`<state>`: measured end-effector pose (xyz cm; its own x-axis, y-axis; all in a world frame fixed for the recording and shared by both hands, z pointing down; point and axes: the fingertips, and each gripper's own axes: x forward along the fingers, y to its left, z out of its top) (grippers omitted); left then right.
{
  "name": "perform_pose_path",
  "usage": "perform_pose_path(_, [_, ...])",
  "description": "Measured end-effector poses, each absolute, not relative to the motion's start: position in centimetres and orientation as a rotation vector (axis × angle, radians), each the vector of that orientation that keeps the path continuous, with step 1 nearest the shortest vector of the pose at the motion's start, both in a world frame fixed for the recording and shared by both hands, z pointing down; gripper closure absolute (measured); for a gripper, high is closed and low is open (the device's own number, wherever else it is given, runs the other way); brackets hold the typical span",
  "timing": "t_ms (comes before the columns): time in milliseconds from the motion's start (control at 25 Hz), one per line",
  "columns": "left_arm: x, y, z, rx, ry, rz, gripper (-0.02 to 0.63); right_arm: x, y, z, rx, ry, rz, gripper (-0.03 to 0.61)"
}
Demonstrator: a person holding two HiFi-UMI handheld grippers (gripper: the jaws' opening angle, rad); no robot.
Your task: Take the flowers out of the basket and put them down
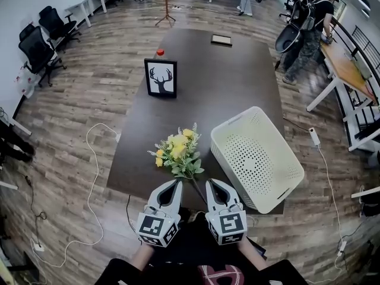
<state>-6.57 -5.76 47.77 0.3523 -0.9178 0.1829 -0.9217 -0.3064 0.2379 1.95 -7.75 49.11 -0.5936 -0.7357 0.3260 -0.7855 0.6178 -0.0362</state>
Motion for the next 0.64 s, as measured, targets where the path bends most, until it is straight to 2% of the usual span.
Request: perform_pose_path(640, [-6.89, -5.08, 48.14, 2.314, -1.646, 0.028, 0.606, 1.34, -7.20, 49.13, 1.224, -2.586, 0.247, 0.572])
